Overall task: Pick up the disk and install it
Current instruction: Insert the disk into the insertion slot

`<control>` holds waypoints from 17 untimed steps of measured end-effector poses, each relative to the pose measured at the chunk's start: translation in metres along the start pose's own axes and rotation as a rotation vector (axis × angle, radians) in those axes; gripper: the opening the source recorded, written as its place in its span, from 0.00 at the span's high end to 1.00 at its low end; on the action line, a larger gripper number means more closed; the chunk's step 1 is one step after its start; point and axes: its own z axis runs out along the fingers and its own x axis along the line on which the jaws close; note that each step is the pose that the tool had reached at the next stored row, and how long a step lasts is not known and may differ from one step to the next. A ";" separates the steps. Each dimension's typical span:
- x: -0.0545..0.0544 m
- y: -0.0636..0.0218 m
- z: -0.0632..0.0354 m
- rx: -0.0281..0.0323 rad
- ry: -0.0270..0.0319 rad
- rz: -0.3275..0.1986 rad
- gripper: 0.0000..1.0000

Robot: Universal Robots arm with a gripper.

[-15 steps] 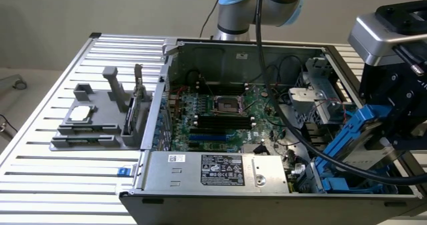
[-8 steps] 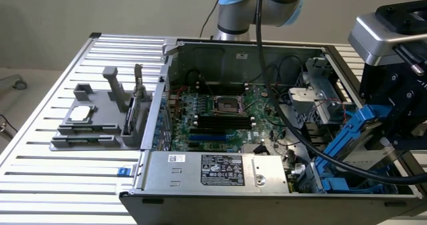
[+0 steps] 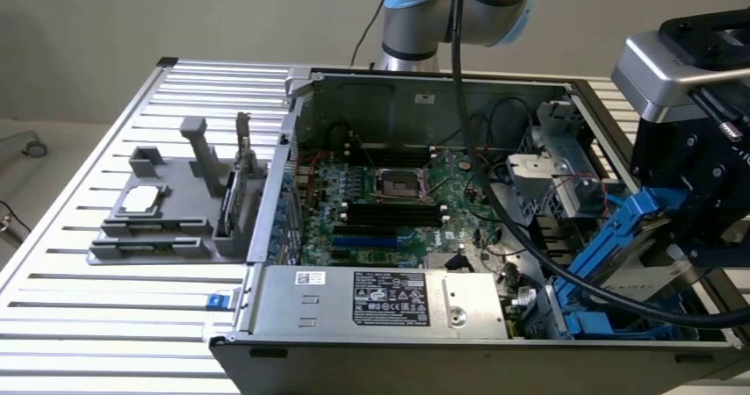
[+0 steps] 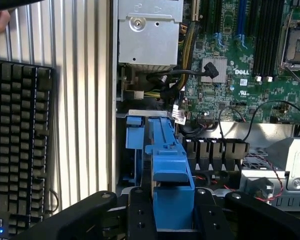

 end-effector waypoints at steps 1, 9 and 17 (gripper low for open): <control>0.000 -0.0001 0.0001 0.0001 -0.0002 0.000 0.67; 0.000 -0.0002 0.0001 0.0000 -0.0001 0.000 0.53; 0.000 -0.0002 0.0001 0.0000 -0.0001 0.000 0.62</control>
